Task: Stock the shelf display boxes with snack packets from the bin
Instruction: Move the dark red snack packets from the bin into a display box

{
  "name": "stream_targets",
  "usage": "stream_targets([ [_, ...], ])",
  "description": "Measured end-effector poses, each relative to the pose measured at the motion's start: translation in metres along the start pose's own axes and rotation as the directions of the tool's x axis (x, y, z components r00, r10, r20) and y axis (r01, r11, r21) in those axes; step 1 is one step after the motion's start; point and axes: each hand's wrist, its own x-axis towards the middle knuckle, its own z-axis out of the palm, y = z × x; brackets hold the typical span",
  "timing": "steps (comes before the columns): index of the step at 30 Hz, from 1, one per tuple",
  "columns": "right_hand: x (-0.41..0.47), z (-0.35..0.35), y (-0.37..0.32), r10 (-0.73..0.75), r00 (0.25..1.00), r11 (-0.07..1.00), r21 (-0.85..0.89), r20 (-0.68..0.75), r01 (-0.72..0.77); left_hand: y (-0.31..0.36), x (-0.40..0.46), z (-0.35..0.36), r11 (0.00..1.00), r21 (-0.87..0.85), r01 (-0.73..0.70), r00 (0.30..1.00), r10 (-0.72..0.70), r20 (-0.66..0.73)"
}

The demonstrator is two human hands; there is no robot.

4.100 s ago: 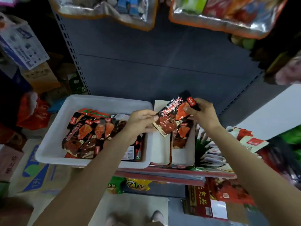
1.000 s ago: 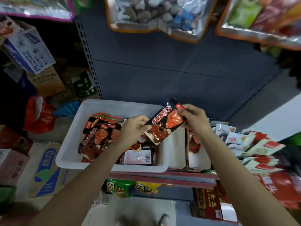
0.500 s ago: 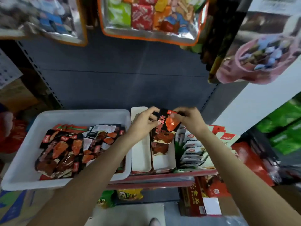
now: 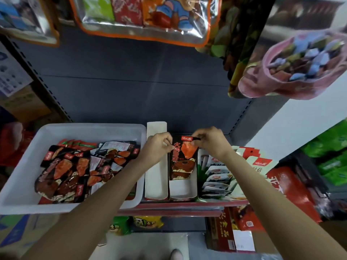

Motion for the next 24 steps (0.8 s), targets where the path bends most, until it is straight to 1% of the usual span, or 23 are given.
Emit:
stream_targets([
  [3,0.003,0.003,0.0,-0.019,0.999,1.0,0.014,0.031,0.019,0.003,0.003,0.0,0.999,-0.022,-0.037,0.999,0.037,-0.027],
  [4,0.004,0.005,0.0,-0.012,0.999,1.0,0.02,0.036,0.011,0.004,0.003,0.001,0.998,-0.004,-0.061,0.997,0.06,-0.047],
  [7,0.007,0.008,0.003,0.037,0.997,0.999,0.036,0.072,-0.04,-0.001,0.005,0.007,0.985,0.134,-0.104,0.992,0.113,-0.059],
  [10,0.009,0.01,0.006,0.057,0.992,0.996,0.055,0.112,-0.064,-0.009,0.005,0.015,0.952,0.29,-0.102,0.994,0.112,-0.017],
  [13,0.009,0.01,0.004,0.064,0.992,0.997,0.046,0.108,-0.069,-0.009,0.003,0.019,0.932,0.349,-0.098,0.995,0.104,0.002],
  [16,0.008,0.009,-0.001,0.074,0.992,0.994,0.067,0.097,-0.081,-0.007,0.001,0.016,0.951,0.295,-0.095,0.995,0.1,-0.004],
  [18,0.008,0.008,-0.011,0.055,0.996,0.996,0.07,0.076,-0.06,-0.007,-0.003,0.008,0.968,0.233,-0.096,0.994,0.107,-0.035],
  [21,0.006,0.013,-0.037,-0.005,0.999,0.994,0.112,0.037,0.0,-0.015,-0.015,-0.016,0.987,0.137,-0.088,0.985,0.107,-0.137],
  [24,0.004,0.035,-0.067,-0.037,0.998,0.986,0.164,0.045,0.029,-0.044,-0.034,-0.046,0.996,0.086,-0.029,0.967,0.049,-0.248],
])
